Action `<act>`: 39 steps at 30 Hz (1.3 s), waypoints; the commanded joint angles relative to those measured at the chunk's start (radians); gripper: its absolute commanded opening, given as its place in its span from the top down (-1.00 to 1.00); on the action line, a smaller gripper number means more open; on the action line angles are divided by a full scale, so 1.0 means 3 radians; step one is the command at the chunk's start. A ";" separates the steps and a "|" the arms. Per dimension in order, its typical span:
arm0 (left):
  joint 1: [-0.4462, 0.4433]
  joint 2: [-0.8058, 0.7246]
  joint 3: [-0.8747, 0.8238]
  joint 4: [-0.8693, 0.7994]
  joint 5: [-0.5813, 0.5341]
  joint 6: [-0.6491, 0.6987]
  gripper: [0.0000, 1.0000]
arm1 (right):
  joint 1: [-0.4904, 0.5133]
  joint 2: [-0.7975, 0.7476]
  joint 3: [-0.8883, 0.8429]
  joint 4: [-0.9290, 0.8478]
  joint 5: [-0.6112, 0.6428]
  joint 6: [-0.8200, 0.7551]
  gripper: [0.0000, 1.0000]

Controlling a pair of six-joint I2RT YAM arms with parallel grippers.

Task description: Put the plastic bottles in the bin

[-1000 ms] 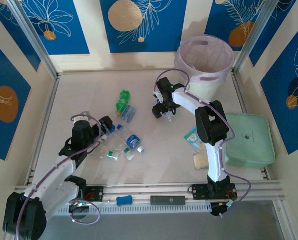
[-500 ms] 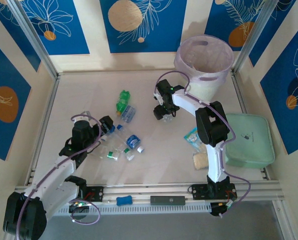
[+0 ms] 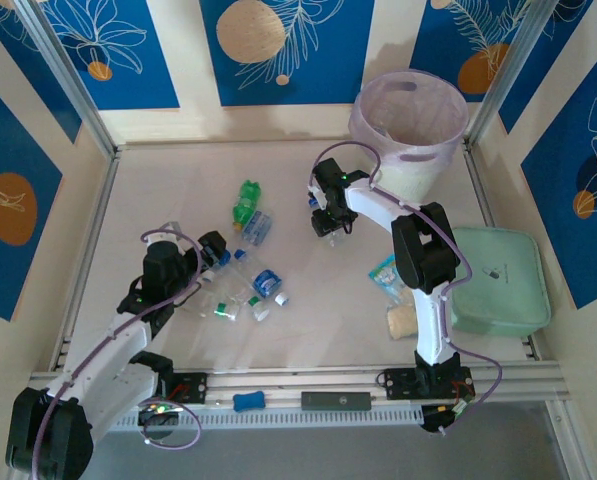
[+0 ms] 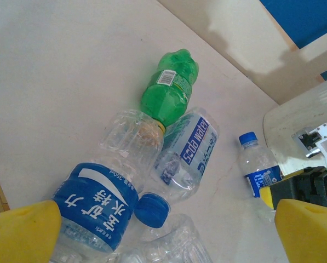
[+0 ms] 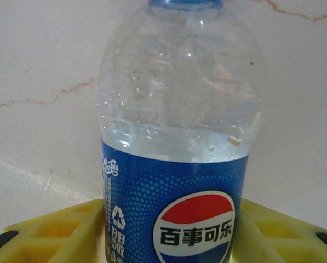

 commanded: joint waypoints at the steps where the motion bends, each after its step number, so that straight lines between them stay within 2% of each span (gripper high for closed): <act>1: 0.0037 -0.0005 -0.0022 0.0009 0.0027 -0.0011 -1.00 | 0.0015 -0.0209 0.0028 0.0088 -0.0246 0.0087 0.02; 6: 0.0037 0.0047 -0.0007 0.0052 0.0046 -0.0013 -0.99 | -0.0026 -0.0608 -0.0028 0.0285 -0.0682 0.0235 0.04; 14: 0.0036 0.0158 -0.0022 0.0163 0.0098 -0.0050 -0.99 | -0.0299 -0.1316 -0.0187 0.0754 -0.1671 0.0622 0.04; 19: 0.0036 0.0198 -0.0037 0.0201 0.0139 -0.0063 -0.99 | -0.0563 -0.1701 -0.0317 0.1136 -0.1977 0.0933 0.06; 22: 0.0036 0.0195 -0.0042 0.0206 0.0159 -0.0068 -0.99 | -0.0743 -0.1900 -0.0362 0.1317 -0.1927 0.1024 0.07; 30: 0.0036 0.0178 -0.0072 0.0216 0.0179 -0.0084 -1.00 | -0.1150 -0.2178 -0.0260 0.1508 -0.1412 0.1046 0.09; 39: 0.0036 0.0180 -0.0073 0.0231 0.0196 -0.0109 -0.99 | -0.1457 -0.2008 0.0152 0.1448 -0.0721 0.0860 0.09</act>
